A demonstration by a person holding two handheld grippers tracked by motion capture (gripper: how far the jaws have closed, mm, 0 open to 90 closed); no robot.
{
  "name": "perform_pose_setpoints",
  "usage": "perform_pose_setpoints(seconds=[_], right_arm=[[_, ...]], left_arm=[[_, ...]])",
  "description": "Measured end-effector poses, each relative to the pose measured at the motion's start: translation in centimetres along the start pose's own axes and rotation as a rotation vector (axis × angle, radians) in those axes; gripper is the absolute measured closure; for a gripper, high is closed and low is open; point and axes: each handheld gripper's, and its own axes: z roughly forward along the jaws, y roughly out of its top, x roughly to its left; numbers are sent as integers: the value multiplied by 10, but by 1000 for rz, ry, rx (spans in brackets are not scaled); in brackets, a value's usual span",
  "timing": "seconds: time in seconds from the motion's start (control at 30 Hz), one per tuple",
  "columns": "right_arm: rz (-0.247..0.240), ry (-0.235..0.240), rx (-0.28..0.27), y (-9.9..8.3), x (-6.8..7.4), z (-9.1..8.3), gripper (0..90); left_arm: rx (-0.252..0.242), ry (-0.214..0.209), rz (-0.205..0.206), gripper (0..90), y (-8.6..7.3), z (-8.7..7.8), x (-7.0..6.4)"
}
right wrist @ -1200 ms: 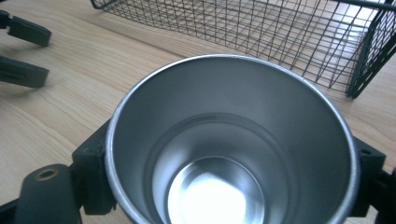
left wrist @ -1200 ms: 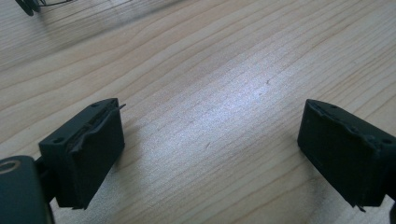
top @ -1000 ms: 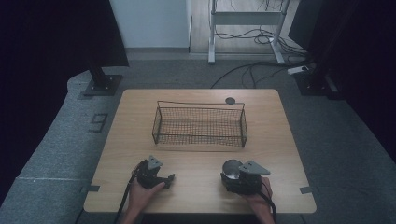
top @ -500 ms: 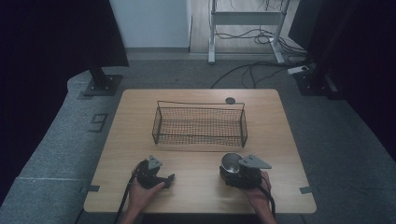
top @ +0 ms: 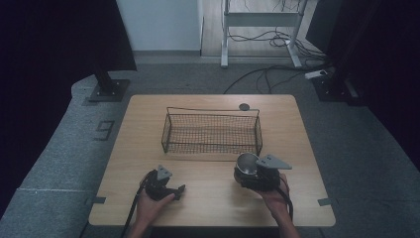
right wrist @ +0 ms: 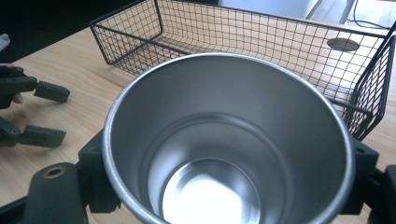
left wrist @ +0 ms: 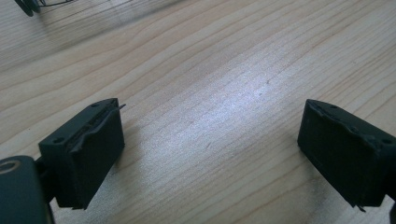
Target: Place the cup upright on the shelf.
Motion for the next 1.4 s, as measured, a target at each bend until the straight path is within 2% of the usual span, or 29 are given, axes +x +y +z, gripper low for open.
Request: perform_pose_setpoints(seconds=[0.1,0.4,0.9,1.17,1.4], right_arm=[[21,19,-3,3,-3,2,182],[6,20,-6,14,-7,7,182],[26,30,-19,31,-16,12,182],[10,29,-29,45,-16,17,183],[21,26,-20,49,-21,22,182]], left_arm=[[0,0,0,71,0,0,0],[1,-1,1,71,0,0,0],[-1,0,0,71,0,0,0],[1,-1,3,73,0,0,0],[1,0,3,73,0,0,0]])
